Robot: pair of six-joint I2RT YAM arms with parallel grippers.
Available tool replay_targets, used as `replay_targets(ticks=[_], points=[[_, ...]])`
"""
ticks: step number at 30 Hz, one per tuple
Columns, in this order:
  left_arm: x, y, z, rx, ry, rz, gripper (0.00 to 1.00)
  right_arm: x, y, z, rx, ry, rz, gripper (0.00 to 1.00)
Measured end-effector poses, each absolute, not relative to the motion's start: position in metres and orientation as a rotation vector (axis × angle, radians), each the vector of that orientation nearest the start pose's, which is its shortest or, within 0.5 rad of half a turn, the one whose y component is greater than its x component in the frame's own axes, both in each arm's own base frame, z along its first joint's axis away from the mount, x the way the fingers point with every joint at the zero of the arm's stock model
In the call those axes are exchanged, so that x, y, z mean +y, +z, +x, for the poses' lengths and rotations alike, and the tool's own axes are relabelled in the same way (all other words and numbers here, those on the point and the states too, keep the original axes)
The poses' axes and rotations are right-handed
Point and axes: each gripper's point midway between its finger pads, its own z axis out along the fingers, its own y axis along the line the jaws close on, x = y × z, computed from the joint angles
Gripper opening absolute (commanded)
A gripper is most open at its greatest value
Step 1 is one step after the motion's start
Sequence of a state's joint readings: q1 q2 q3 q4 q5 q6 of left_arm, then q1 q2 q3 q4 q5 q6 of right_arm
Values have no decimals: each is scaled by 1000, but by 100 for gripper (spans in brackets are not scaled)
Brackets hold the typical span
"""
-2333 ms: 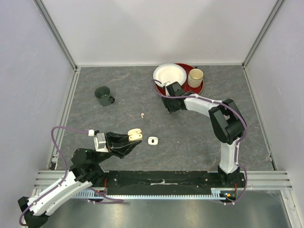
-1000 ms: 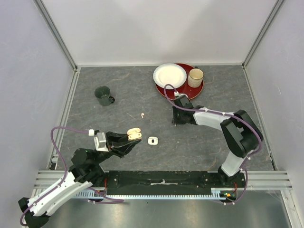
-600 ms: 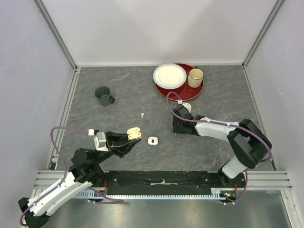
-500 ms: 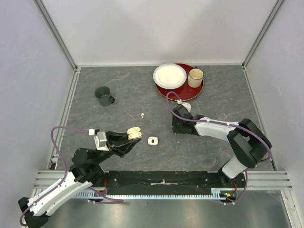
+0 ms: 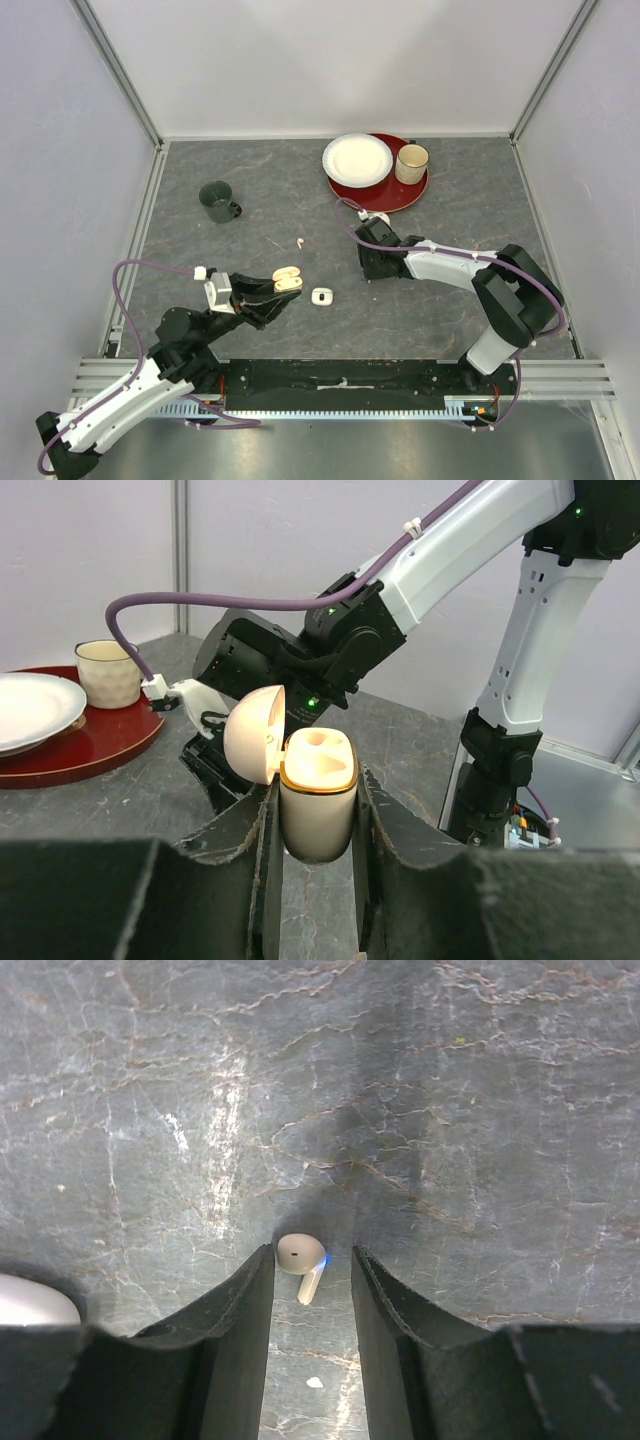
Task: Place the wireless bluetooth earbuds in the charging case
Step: Move the earbud to the center of the board.
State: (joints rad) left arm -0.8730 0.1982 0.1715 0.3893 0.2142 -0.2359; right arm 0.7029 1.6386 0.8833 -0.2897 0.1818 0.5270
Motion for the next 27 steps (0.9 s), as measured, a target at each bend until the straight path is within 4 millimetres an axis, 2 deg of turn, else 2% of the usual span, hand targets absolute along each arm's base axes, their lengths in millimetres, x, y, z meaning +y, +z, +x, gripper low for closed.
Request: replay_targets(ticks=[9,27], points=[[-222,267,124,1159,-1107,578,2,219,17,274,2590,203,-324,40],[-223,263,124,1186,-1118,575,2,225,17,280,2582,214,-354,35]])
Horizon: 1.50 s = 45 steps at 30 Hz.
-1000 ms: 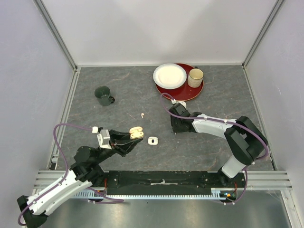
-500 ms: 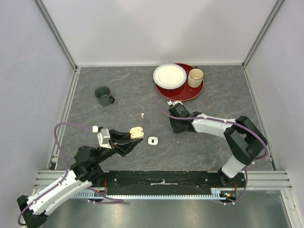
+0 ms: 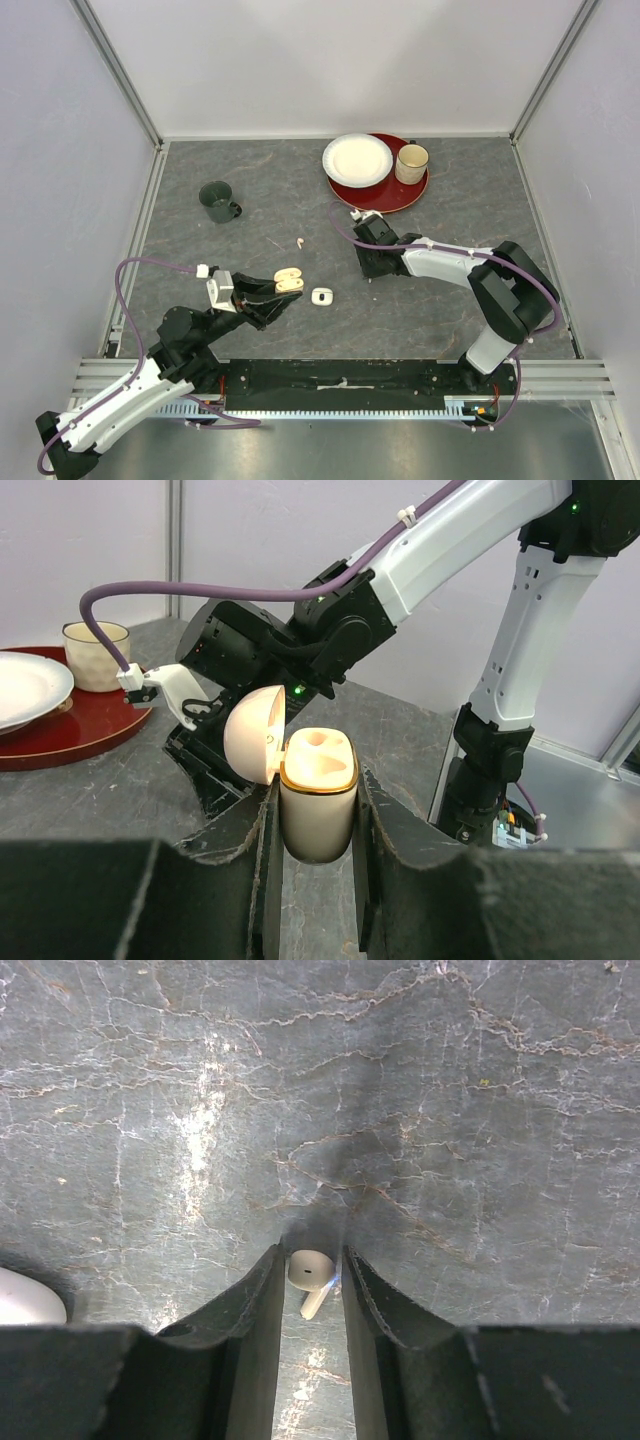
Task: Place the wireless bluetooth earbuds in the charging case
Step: Move the earbud to the center of the board, then pick up the earbud from the center of the board.
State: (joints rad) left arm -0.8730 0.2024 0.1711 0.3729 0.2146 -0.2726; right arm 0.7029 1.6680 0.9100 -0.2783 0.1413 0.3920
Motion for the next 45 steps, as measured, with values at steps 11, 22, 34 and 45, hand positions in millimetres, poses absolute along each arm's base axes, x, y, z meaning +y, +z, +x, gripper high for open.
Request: replay_targets(ticks=[11,22,34,45], points=[[-223,261,124,1192,-1117,575,2,225,17,280,2583,215,-351,36],[-223,261,125,1194,-1118,573,2,227,17,278,2594,230,-294,34],[-223,261,124,1199,-1128,566,2,224,17,273,2602,226,-273,38],[-223,261,124,1202,-1135,561,2,224,17,274,2608,225,-156,40]])
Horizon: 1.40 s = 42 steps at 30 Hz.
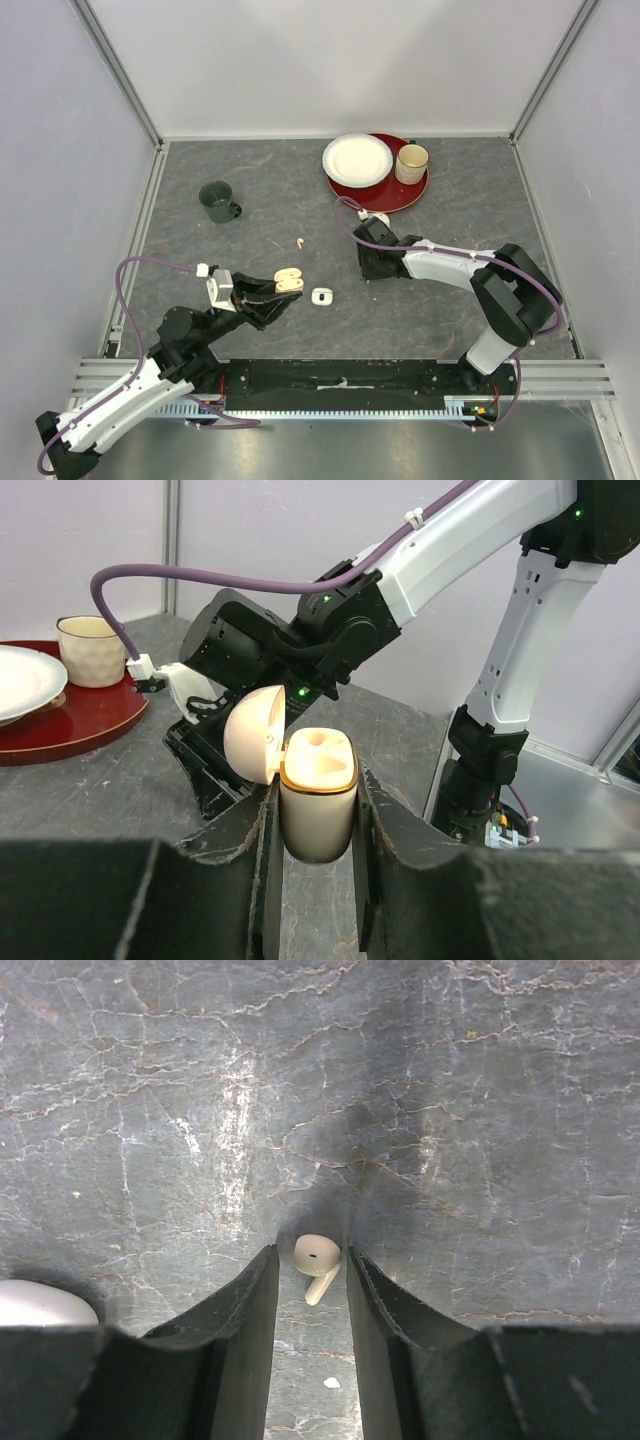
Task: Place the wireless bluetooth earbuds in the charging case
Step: Pick up the earbud from the center of the board.
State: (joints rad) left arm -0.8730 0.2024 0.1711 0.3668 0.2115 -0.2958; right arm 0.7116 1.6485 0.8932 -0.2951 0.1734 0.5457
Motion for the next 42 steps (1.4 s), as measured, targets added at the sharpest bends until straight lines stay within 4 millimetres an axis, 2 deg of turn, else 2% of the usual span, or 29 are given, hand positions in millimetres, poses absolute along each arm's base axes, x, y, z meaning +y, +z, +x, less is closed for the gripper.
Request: replay_targets(ticks=[11,14,17,29,31,33,36,38,42], points=[[-223,260,124,1206,-1136,561,2,222,17,275,2613,205,-70,35],[-223,260,123,1205,-1136,561,2,221,17,275,2613,201,-69,33],[-223,258,123,1210,-1136,561,2,220,17,275,2614,196,-70,26],[-223,255,124,1221,-1134,564,2,220,21,272,2604,174,-123,14],[-223,255,124,1221,-1134,564,2,222,34,273,2570,194,-136,14],[-223,255,124,1221,-1133,563,2,223,58,274,2502,237,-137,13],[-223,255,125,1223,-1131,558,2,228,105,278,2360,328,-117,11],[-222,255,127,1228,-1122,545,2,231,146,279,2233,398,-94,11],[-222,254,132,1238,-1108,523,2,237,211,269,2032,511,-69,9]])
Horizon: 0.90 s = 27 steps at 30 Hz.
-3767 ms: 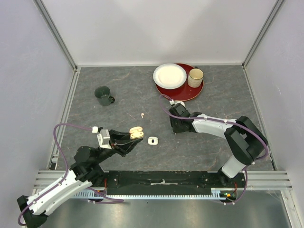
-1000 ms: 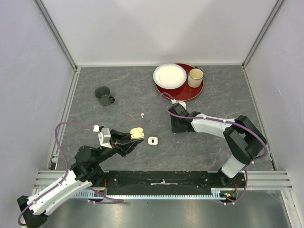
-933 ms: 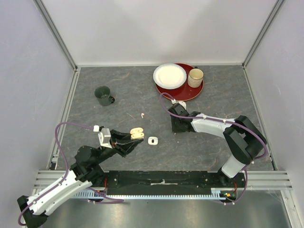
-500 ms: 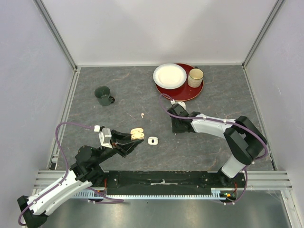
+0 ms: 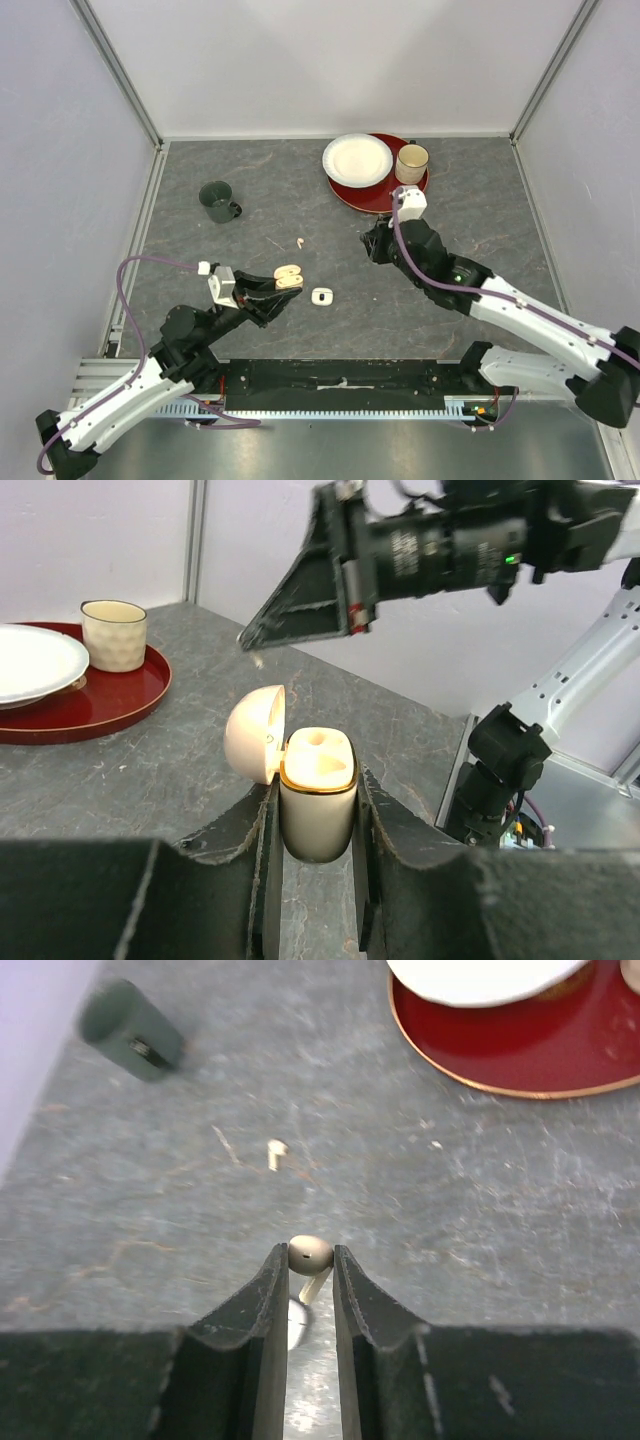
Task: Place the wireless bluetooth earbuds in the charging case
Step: Pick up the earbud from the center of the board, then place the earbud in the charging case.
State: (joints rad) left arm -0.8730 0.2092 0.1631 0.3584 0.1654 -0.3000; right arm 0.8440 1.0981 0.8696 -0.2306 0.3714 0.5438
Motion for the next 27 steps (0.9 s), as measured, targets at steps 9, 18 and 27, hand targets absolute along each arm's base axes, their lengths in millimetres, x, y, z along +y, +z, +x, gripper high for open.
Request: replay_targets(ticks=[9,18,27], points=[[-229,249,139,1269,-1103,521,2,261,288,221,1776,630,-136,7],[-236,245,139,1274,-1117,550,2,315,334,161,1614,704,-307,7],[-238,255,129,1205,-1142,605,2,340,318,156,1619,673,-386,7]])
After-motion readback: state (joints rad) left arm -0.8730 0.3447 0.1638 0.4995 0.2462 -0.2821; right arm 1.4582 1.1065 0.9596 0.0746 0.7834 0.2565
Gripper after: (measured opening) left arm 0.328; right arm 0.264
